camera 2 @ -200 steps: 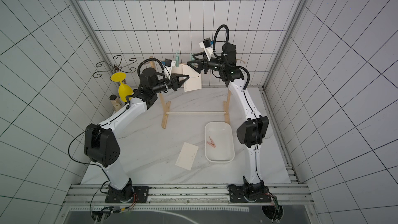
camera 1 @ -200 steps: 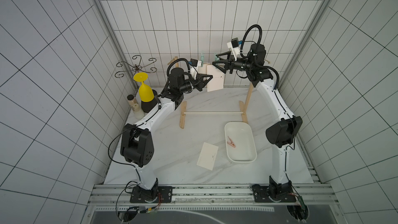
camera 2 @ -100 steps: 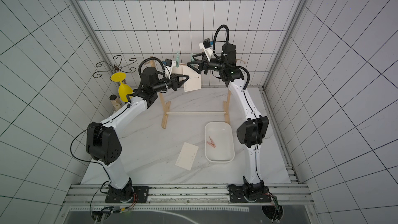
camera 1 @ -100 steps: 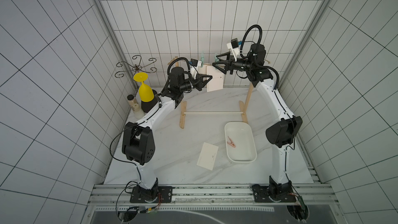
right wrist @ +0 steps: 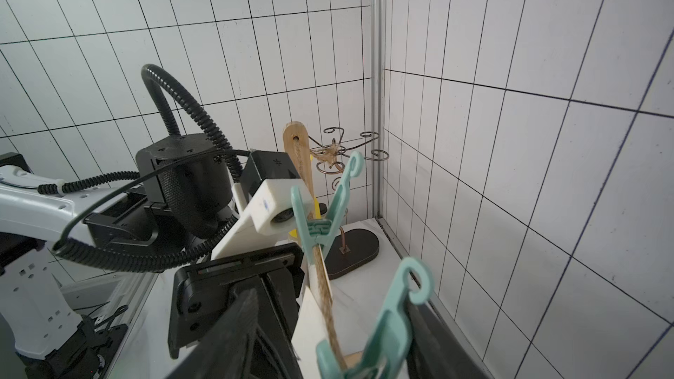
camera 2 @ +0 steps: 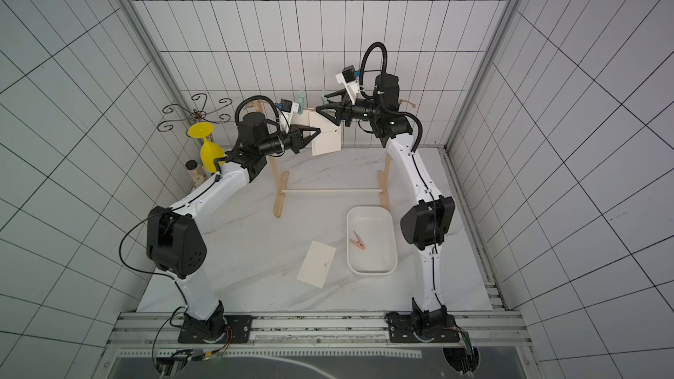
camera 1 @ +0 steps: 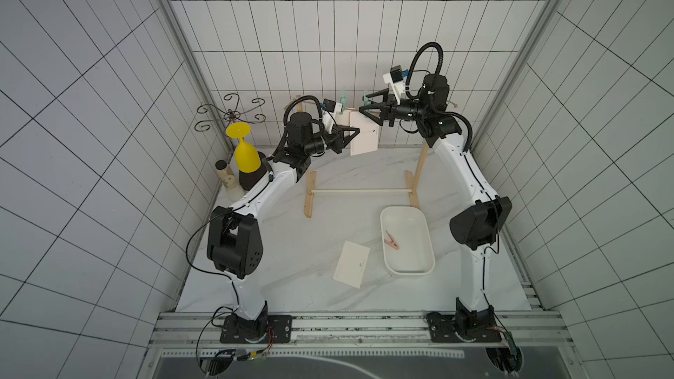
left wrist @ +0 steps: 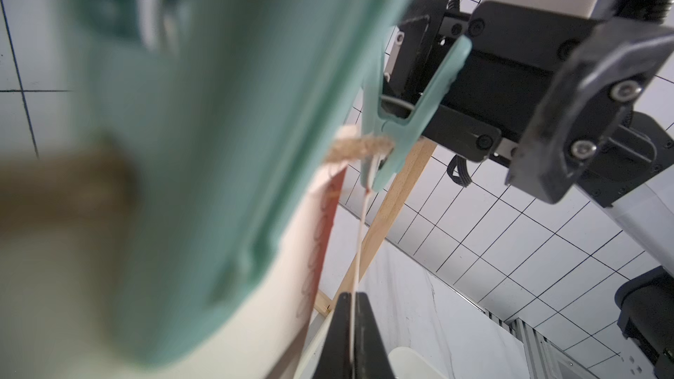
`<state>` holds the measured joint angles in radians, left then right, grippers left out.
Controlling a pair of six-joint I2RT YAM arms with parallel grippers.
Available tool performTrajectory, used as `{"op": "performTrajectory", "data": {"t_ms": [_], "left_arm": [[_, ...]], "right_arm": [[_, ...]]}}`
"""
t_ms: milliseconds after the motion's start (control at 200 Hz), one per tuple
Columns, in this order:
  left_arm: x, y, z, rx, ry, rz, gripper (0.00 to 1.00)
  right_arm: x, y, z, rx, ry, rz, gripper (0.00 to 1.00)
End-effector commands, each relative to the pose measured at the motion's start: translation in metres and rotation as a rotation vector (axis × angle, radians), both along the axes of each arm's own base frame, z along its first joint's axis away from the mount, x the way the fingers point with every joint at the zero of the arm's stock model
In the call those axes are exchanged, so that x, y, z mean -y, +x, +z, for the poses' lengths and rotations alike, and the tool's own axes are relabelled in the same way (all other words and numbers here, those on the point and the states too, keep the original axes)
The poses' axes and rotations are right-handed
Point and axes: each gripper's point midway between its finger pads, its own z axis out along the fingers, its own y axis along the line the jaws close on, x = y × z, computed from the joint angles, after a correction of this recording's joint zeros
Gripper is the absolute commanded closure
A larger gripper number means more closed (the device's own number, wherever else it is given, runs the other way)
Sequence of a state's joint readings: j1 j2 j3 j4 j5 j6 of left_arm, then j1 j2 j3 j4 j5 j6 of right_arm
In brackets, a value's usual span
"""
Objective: Remove the postcards from the strings
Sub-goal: Remove the clamp from the clothesline.
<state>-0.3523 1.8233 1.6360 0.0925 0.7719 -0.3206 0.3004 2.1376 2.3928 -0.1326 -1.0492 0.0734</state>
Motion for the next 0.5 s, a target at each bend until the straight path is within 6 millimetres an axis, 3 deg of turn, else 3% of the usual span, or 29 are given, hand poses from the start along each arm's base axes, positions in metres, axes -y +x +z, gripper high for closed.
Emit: {"op": "performTrajectory", "data": {"t_ms": [0,295,495], "left_arm": [[0.0,0.003,0.004,0.015,0.006,-0.004,1.0],[-0.001,0.004,0.002,0.006,0.009,-0.007,1.0],[-0.001,0.002,0.002,0.001,0.009,-0.017,1.0]], "right_arm": [[-0.006,-0.014,-0.005,-0.017,-0.019,0.049,0.37],[-0.005,-0.02,-0.003,-0.011,-0.019,0.072,0.48],[-0.005,-0.024,-0.001,-0.003,-0.017,0.086,0.49]]}}
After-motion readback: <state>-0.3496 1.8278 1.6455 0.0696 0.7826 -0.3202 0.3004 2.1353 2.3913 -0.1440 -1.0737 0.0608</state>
